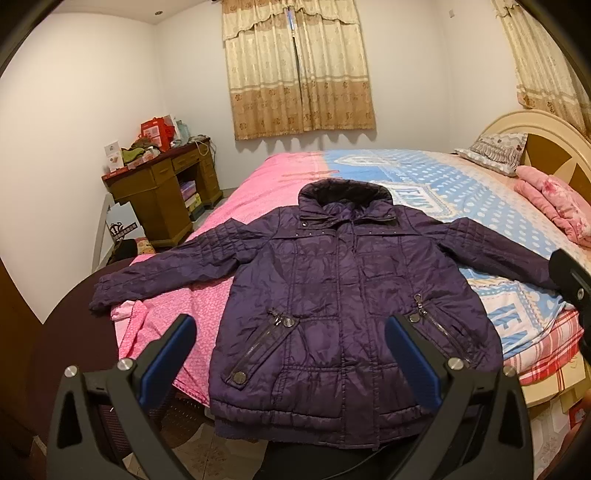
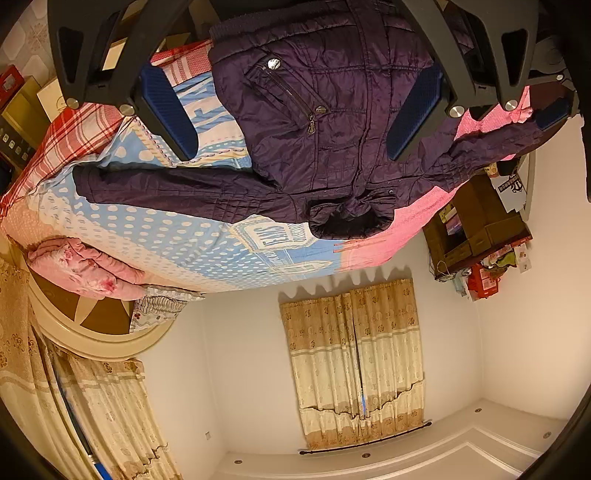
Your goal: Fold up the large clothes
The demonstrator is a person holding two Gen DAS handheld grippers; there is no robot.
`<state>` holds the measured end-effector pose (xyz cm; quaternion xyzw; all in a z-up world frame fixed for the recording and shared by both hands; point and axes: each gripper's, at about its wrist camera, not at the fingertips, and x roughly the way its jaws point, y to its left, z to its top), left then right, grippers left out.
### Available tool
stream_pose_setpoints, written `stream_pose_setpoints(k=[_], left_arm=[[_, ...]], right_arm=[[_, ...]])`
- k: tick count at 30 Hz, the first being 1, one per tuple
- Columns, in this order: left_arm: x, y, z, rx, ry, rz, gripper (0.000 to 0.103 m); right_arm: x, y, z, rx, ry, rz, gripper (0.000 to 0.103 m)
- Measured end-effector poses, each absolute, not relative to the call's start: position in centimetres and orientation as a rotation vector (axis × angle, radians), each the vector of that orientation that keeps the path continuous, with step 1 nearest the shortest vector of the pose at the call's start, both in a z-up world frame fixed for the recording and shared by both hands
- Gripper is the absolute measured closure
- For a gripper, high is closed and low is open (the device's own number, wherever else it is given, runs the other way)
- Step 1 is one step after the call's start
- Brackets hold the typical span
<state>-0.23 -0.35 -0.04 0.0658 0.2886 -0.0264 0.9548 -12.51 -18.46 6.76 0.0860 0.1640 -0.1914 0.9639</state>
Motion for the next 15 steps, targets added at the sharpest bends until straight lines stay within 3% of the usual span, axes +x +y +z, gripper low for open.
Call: stream_pose_setpoints(k=[15], left_arm=[[-0.3,-0.4,0.0,0.131,0.586,-0.054,0.0]], right_arm=[[-12.3,-18.5,6.3,0.173,0.345,-0.38,0.001]])
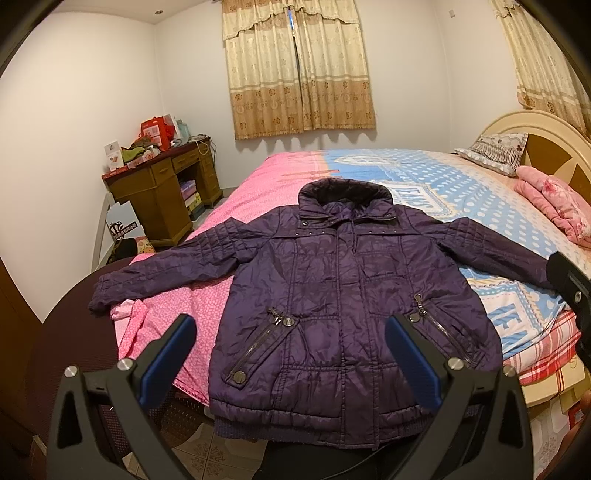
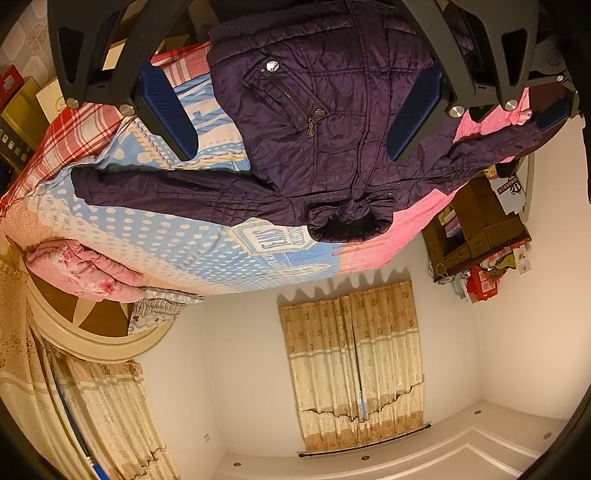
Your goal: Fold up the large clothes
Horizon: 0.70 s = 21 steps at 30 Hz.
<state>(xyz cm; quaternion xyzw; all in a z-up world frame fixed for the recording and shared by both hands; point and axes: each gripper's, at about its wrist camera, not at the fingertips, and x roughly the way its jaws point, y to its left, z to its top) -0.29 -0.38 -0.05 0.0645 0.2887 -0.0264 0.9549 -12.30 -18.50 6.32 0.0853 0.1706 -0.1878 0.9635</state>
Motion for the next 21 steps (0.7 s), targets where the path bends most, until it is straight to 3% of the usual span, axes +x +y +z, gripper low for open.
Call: stream_pose_setpoints(k=[21], left_arm=[[-0.38,-0.32,-0.09,0.129,0.588,-0.054,0.0]], right_arm=[[-12.28,-18.47,6.29,0.177,0.36,-0.365,0.001]])
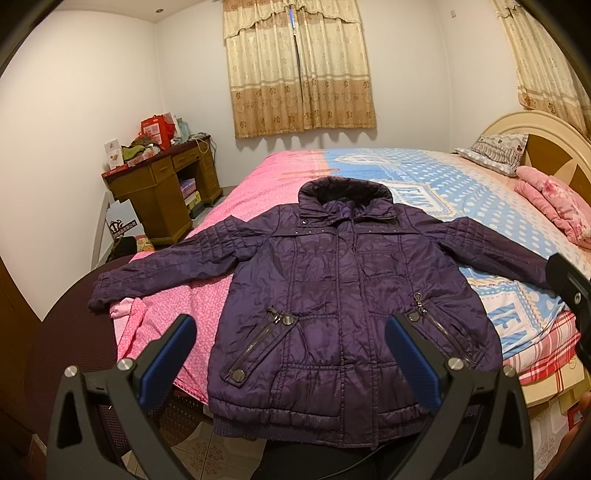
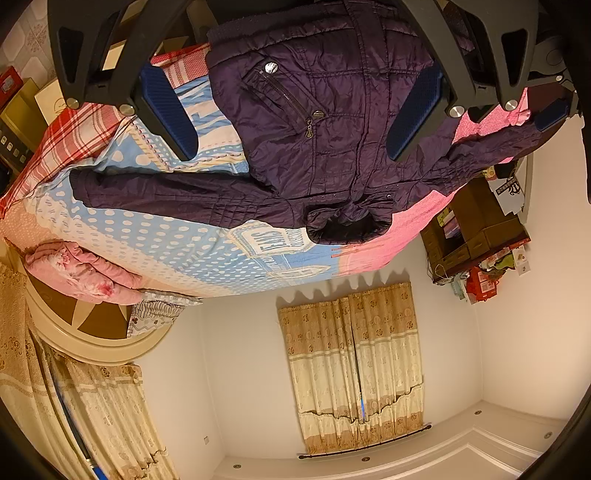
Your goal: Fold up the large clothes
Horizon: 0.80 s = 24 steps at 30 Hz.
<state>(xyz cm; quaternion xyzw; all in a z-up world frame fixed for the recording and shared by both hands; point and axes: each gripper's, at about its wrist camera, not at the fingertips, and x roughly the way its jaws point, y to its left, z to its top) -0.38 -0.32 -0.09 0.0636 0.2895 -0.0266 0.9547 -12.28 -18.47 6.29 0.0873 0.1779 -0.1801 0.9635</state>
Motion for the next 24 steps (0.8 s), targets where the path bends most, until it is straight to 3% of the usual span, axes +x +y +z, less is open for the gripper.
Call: stream_pose_setpoints(k=[24], left_arm=[[-0.53,-0.34,-0.78,0.125,0.595,-0.055,0.0]], right_arm=[[-12.26,-18.52,6.24,0.179,0.365,-0.363,0.001]])
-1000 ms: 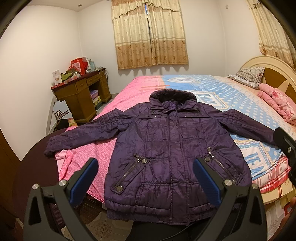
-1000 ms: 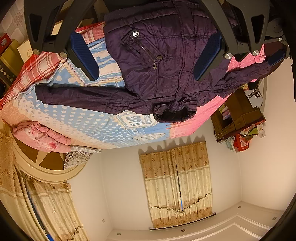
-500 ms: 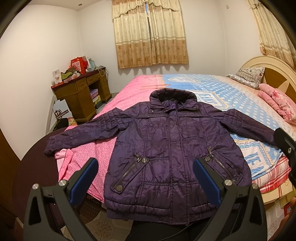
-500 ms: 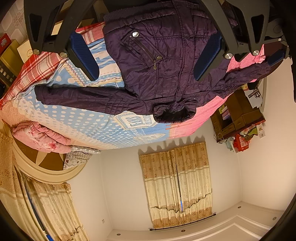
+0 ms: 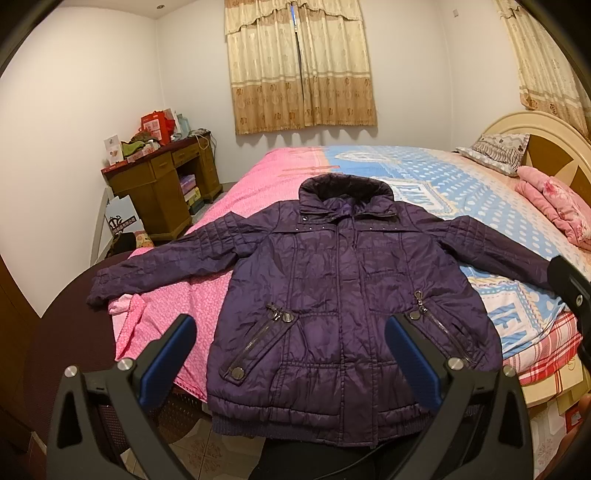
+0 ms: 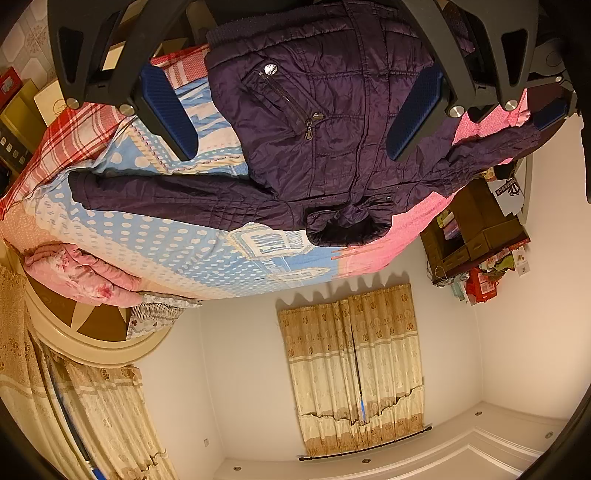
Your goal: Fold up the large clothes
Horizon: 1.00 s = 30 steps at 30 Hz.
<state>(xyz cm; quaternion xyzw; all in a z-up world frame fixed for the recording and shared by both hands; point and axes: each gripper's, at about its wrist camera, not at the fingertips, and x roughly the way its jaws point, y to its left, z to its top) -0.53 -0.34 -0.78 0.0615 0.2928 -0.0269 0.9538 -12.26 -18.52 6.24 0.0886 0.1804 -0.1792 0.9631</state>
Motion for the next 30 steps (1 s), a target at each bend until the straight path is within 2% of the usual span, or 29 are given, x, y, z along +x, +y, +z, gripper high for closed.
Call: stream_pose_setpoints(k=[12,30], left_arm=[[-0.8,-0.5,-1.4,0.13,0.606,-0.05,0.0],[3.1,1.9,-2.4,0.144,0.643,0.054,0.0]], right_arm=[[-12.1,-18.2,5.5,0.186,0.383,-0.358,0.001],[-10.3,-19.2,4.2,0.22,0.465,-0.339,0.001]])
